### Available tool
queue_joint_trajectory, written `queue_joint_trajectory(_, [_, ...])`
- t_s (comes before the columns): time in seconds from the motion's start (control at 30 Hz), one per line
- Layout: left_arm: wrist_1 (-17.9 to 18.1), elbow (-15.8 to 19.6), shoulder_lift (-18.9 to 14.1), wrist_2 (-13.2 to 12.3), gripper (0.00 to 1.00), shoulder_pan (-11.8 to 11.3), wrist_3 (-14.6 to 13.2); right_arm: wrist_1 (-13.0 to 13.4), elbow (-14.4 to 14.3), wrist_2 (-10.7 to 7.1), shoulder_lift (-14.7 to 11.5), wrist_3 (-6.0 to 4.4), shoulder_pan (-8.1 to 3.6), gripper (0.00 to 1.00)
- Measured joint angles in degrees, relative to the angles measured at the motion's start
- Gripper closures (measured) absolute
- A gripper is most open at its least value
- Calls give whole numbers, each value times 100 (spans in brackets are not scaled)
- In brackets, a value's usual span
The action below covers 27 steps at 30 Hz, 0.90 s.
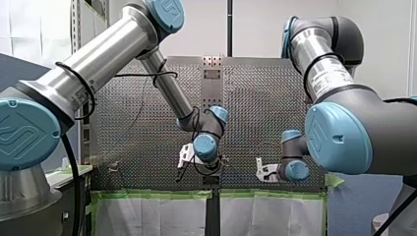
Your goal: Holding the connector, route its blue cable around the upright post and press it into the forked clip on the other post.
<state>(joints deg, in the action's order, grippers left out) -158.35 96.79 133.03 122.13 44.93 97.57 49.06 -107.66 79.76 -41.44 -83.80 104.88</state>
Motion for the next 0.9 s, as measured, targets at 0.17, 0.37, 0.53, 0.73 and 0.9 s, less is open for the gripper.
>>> queue_joint_trajectory(0.17, [126, 134, -1, 88, 0, 58, 12, 207, -210, -35, -228, -117, -30, 100])
queue_joint_trajectory(0.37, [395, 339, -2, 96, 0, 68, 23, 292, -284, -96, -401, -160, 24, 100])
queue_joint_trajectory(0.53, [527, 371, -2, 96, 0, 72, 46, 367, -371, -108, -416, -150, 57, 100])
queue_joint_trajectory(0.73, [718, 373, 3, 76, 0, 77, 136, 529, -513, -123, -419, -152, 80, 100])
queue_joint_trajectory(0.9, [928, 389, 5, -33, 0, 100, 195, 626, -592, -251, -419, -131, 119, 100])
